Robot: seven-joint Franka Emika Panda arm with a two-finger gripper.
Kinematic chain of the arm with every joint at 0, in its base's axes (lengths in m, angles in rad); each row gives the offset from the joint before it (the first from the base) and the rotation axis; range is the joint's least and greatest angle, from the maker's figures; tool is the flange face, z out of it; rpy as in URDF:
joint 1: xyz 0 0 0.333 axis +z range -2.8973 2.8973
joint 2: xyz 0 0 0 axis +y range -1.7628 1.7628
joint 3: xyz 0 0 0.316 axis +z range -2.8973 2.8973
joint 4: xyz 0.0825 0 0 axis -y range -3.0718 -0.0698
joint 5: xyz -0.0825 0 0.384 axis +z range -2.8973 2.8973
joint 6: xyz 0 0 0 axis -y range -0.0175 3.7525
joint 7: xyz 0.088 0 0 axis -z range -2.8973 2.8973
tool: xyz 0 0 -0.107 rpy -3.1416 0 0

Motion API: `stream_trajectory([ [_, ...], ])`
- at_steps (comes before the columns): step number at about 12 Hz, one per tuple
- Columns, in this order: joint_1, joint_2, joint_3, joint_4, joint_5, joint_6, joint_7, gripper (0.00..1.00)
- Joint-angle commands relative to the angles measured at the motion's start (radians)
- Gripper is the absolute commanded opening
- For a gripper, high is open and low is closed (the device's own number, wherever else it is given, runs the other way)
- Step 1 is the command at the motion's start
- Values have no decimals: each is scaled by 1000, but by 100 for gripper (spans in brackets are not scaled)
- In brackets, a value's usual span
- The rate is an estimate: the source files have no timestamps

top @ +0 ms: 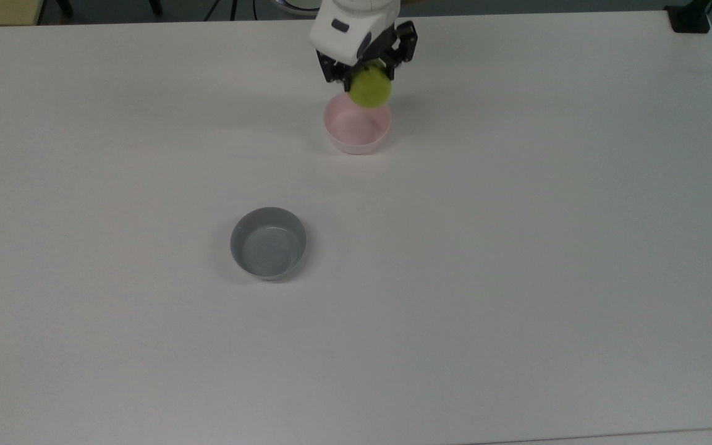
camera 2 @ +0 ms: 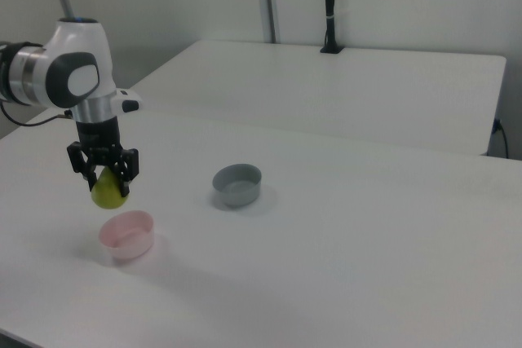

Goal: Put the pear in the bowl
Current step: 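Lower the pear into the pink bowl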

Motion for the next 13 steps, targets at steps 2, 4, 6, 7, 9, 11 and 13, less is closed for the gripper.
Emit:
stream_trajectory([
  [2,8,86,13,-16,-56,96,31,9],
  [4,8,114,13,-30,-63,132,31,9],
  [6,9,128,15,-44,-75,155,31,9],
  [7,9,131,15,-48,-76,156,31,9],
  [9,8,131,15,-67,-92,156,31,10],
  [11,6,133,15,-74,-99,155,31,16],
  [13,-4,133,15,-74,-99,153,31,48],
])
